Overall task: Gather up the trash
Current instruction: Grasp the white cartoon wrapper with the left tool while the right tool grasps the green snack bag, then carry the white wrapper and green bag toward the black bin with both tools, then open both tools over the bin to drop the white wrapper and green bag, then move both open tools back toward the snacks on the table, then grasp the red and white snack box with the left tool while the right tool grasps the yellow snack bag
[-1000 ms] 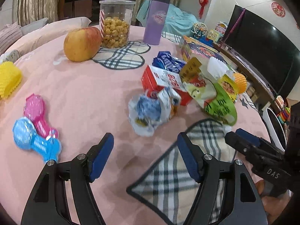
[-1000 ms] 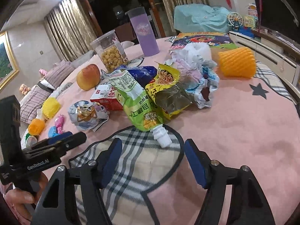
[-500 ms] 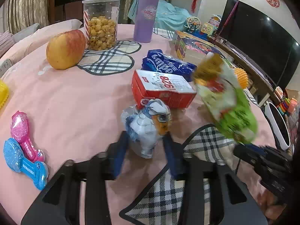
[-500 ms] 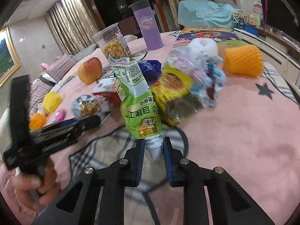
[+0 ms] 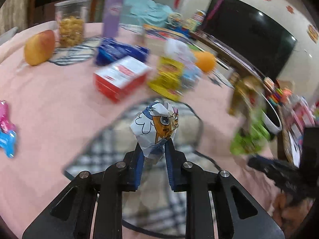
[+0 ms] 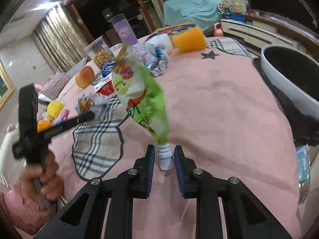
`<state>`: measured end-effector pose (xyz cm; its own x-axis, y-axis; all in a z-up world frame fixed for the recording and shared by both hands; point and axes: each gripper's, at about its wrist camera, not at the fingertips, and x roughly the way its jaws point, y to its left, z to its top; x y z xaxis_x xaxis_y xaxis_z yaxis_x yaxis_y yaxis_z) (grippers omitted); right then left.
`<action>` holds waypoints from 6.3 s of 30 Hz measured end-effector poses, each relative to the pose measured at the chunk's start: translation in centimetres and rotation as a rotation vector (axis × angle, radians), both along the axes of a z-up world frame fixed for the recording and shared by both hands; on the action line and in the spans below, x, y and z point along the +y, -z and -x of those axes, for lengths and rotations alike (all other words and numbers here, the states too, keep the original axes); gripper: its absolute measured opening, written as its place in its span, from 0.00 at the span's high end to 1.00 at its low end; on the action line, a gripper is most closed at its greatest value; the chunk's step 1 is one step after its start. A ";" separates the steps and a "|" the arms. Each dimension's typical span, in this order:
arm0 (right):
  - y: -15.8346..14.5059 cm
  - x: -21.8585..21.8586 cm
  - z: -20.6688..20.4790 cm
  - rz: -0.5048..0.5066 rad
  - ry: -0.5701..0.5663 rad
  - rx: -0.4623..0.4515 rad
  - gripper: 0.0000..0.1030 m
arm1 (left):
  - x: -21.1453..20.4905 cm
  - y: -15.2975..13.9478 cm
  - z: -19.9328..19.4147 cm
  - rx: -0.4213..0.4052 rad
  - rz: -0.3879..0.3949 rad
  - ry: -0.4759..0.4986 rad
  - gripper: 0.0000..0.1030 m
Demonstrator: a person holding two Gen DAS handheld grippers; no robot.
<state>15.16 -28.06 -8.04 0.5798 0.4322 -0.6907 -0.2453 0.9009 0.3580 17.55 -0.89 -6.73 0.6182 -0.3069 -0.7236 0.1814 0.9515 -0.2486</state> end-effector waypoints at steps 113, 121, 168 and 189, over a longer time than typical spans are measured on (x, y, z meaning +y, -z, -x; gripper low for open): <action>-3.8 -26.1 -5.8 -0.098 0.543 -0.076 0.85 | -33.6 -4.5 -11.3 0.029 -0.139 0.526 0.56; -4.7 -24.7 -3.6 -0.130 0.547 -0.129 0.36 | -29.2 -4.0 -9.0 0.021 -0.085 0.450 0.51; -1.2 2.3 -4.5 -0.135 0.098 -0.037 0.15 | 2.4 0.9 -1.0 0.031 -0.076 -0.132 0.38; 0.0 6.6 -10.2 -0.167 0.037 -0.005 0.15 | 5.3 0.8 -9.1 0.047 -0.174 -0.021 0.29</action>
<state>25.36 -21.48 -8.06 0.6006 0.5187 -0.6084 -0.2147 0.8377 0.5022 26.66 4.39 -7.57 0.5876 -0.1613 -0.7929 0.1527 0.9844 -0.0871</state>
